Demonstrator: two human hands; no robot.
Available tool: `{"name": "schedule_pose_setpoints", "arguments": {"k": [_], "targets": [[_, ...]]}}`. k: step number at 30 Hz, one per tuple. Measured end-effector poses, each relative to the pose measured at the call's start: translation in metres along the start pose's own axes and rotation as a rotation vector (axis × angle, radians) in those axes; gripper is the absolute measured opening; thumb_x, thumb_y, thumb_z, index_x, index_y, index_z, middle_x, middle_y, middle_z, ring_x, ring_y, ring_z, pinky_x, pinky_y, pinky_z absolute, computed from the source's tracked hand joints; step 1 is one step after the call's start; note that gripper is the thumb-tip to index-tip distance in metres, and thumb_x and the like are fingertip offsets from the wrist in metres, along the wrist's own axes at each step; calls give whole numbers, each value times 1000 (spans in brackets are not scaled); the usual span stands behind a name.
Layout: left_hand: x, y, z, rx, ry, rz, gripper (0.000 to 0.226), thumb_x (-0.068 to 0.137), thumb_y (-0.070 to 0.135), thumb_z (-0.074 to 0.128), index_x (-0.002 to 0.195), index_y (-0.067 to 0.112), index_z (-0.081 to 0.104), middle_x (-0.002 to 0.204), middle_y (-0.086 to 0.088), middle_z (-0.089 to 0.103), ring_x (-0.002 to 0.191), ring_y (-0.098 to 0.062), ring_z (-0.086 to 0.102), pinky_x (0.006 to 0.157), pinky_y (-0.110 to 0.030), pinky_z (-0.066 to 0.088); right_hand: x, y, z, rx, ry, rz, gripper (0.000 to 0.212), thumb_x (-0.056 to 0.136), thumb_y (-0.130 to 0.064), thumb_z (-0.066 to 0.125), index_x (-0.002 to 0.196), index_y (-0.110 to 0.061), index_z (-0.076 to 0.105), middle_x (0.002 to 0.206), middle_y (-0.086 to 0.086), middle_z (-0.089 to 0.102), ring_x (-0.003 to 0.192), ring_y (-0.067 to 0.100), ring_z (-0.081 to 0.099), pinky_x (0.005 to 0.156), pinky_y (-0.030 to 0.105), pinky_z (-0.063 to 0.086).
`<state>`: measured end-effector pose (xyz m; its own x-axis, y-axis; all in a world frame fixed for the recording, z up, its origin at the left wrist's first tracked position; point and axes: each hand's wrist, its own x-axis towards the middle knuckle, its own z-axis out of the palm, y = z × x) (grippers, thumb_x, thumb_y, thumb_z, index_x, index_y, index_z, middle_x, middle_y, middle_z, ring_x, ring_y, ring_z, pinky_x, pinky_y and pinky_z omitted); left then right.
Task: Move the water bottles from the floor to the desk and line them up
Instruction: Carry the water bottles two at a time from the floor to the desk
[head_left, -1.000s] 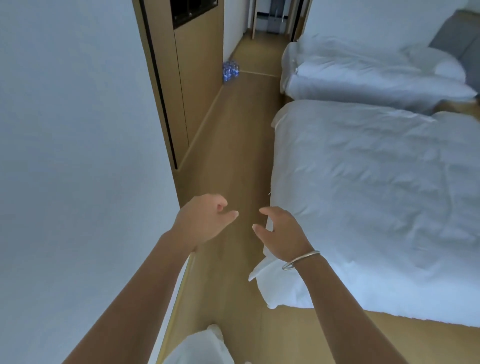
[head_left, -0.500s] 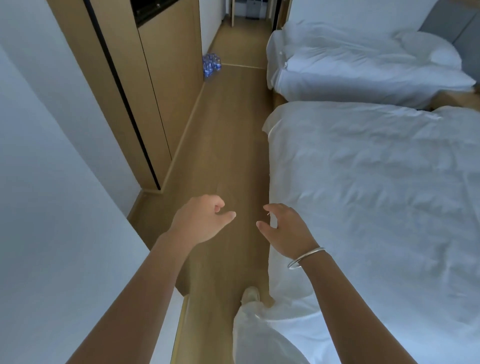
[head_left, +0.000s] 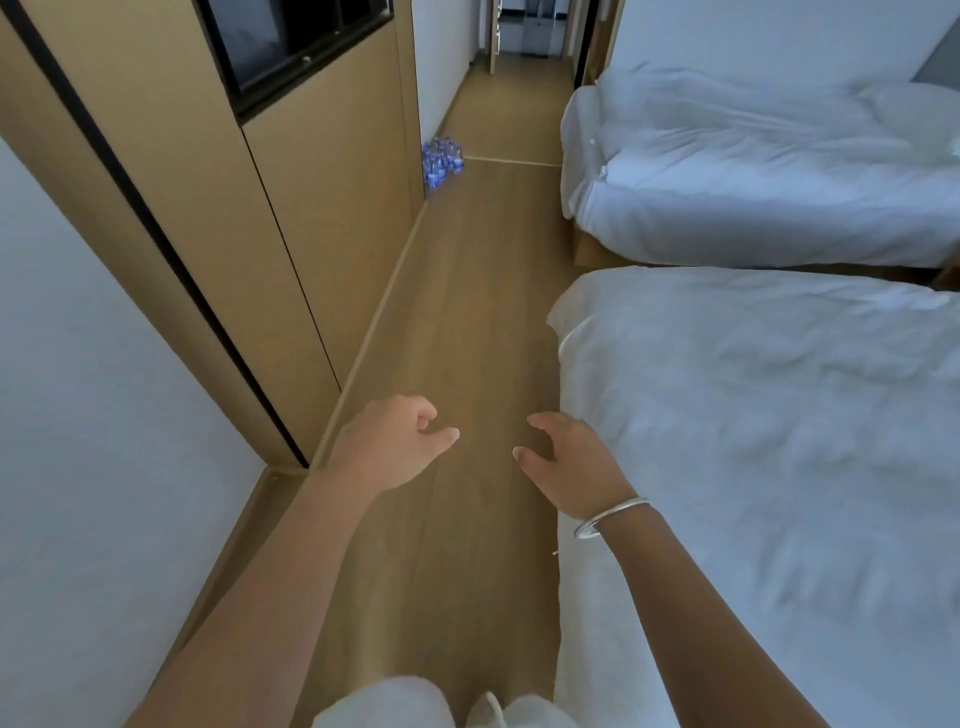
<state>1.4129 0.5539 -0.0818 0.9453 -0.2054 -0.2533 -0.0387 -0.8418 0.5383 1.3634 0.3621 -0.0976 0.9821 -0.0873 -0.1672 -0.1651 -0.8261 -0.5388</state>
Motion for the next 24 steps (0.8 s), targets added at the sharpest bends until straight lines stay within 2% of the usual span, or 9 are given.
{"name": "schedule_pose_setpoints", "arguments": {"k": [6, 8, 10, 13, 17, 24], "targets": [[126, 18, -18, -34, 10, 3, 46, 87, 48, 58, 123, 20, 58, 120, 7, 60, 111, -14, 55, 98, -39, 44, 119, 3, -27, -21, -30, -12, 45, 92, -30, 54, 133, -9, 48, 133, 7, 51, 124, 23, 43, 101, 27, 33], [174, 24, -25, -35, 8, 25, 46, 87, 47, 58, 123, 18, 57, 120, 5, 60, 111, -14, 55, 97, -36, 43, 164, -1, -36, -51, -40, -12, 41, 93, -28, 53, 127, -5, 52, 128, 10, 54, 120, 25, 46, 99, 26, 33], [222, 30, -36, -55, 5, 32, 45, 89, 43, 58, 124, 15, 56, 121, 4, 59, 112, -15, 55, 92, -29, 40, 213, -6, -45, -59, -33, -4, 37, 92, -26, 53, 120, -2, 55, 120, 11, 57, 114, 26, 49, 96, 29, 38], [296, 38, -61, -48, -2, 51, 44, 89, 44, 58, 122, 15, 57, 120, 3, 59, 111, -16, 56, 95, -32, 41, 292, -11, -60, -26, 6, 10, 33, 90, -27, 54, 113, -4, 57, 111, 11, 60, 107, 28, 53, 94, 36, 44], [397, 49, -98, -11, -10, 80, 45, 87, 47, 58, 122, 18, 58, 118, 5, 61, 110, -16, 57, 94, -33, 43, 389, -23, -86, -52, 40, 36, 44, 90, -32, 55, 129, -12, 50, 121, 7, 56, 114, 25, 51, 97, 32, 41], [543, 67, -132, 56, -49, 120, 46, 86, 48, 59, 122, 18, 59, 118, 4, 63, 108, -16, 59, 91, -30, 46, 526, -23, -118, -42, 77, 69, 47, 90, -29, 55, 134, -13, 47, 130, 8, 52, 120, 23, 47, 99, 30, 38]]}}
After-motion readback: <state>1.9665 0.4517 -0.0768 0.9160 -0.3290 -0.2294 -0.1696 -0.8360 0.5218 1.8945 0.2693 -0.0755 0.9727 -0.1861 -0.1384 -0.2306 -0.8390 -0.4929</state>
